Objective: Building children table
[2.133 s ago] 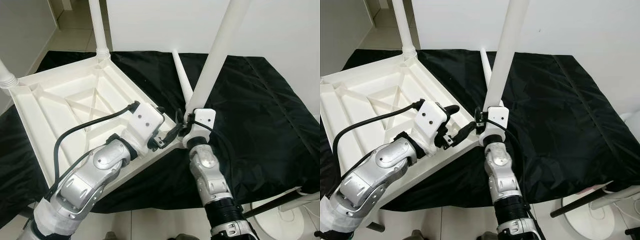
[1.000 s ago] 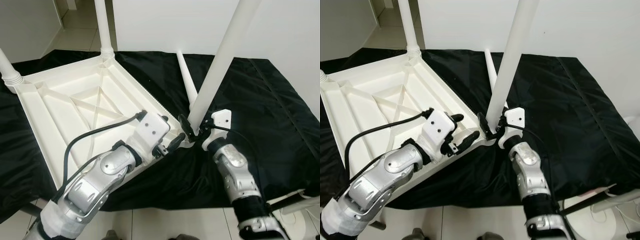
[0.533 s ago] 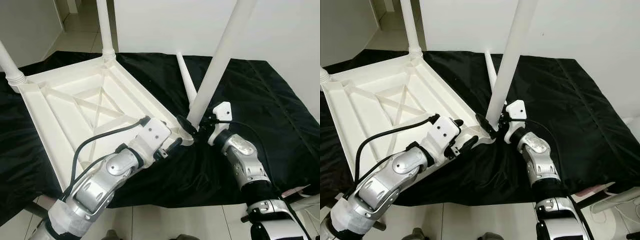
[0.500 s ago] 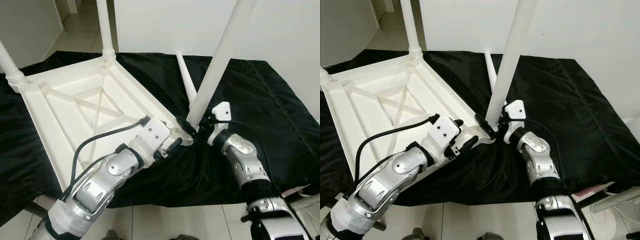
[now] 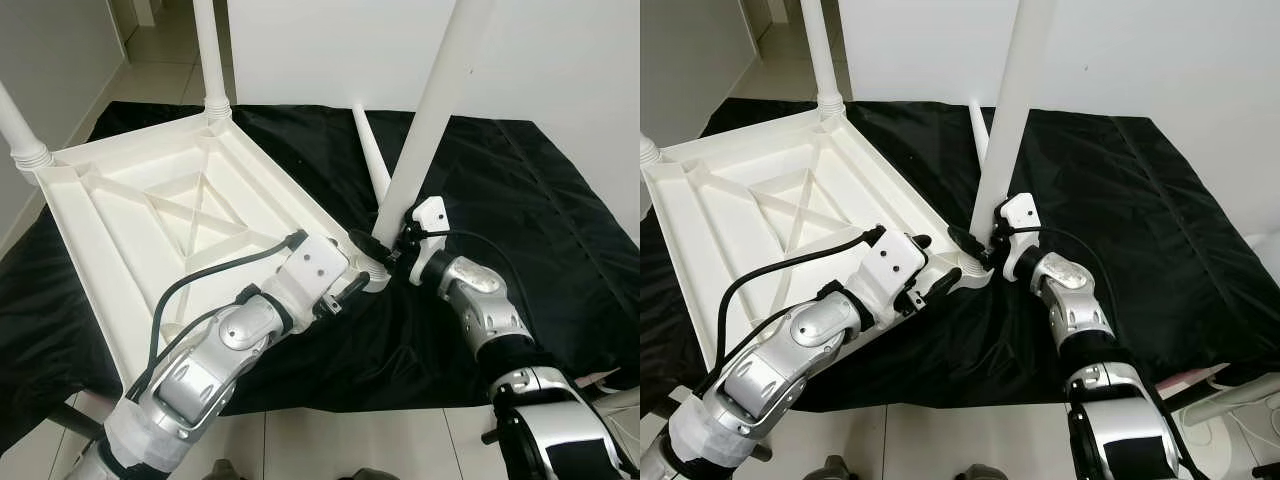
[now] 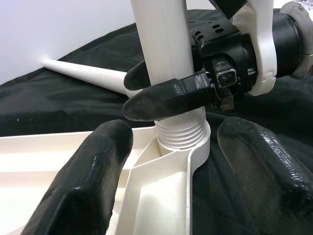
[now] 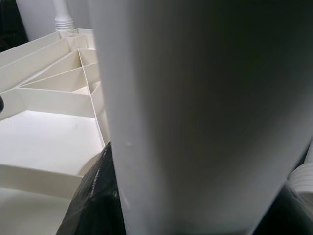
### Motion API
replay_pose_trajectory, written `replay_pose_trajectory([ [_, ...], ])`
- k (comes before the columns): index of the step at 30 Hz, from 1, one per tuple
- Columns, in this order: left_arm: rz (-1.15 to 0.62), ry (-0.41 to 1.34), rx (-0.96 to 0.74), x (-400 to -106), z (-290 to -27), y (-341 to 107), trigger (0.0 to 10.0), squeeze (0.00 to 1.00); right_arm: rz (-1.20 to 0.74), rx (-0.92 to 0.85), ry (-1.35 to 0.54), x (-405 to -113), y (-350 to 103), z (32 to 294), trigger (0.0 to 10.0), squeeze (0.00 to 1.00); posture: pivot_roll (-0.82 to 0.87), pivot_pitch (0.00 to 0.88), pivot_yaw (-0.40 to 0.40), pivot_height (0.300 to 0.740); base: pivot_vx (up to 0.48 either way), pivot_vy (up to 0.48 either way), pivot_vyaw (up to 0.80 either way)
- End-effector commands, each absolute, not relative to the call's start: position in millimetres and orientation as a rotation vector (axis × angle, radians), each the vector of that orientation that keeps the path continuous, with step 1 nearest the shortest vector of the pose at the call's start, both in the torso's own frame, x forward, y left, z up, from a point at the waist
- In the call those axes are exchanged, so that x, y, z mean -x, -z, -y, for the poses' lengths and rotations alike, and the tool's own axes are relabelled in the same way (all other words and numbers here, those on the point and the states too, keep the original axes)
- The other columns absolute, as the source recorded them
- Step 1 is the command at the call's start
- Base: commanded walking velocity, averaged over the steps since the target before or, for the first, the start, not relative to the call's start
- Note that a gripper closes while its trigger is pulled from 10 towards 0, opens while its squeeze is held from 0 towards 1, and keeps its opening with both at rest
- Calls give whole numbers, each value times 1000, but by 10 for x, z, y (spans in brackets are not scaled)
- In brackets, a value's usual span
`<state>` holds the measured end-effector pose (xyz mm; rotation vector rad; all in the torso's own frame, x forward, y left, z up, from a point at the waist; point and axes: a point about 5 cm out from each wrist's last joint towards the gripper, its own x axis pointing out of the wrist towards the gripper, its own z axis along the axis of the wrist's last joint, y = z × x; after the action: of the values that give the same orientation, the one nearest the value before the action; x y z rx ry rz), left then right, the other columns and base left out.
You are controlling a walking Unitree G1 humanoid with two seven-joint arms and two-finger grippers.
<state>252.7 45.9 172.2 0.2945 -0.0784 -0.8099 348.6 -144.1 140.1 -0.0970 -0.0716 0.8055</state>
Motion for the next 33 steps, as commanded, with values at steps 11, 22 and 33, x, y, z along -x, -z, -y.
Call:
replay_pose_trajectory([
  [11, 113, 847, -311, -2531, -423, -1802, 10000, 0, -27, 69, -733, -3492, -1200, 1487, 10000, 0, 19, 0, -30, 740, 0, 0, 0],
  [22, 112, 838, -317, -2534, -437, -1793, 10000, 0, -47, 51, -456, -3498, -1110, 1398, 10000, 0, 15, 0, -37, 740, 0, 0, 0],
  [33, 111, 836, -332, -2545, -448, -1769, 10000, 0, -52, -17, -161, -3368, -1035, 1157, 10000, 0, 9, 0, -37, 740, 0, 0, 0],
])
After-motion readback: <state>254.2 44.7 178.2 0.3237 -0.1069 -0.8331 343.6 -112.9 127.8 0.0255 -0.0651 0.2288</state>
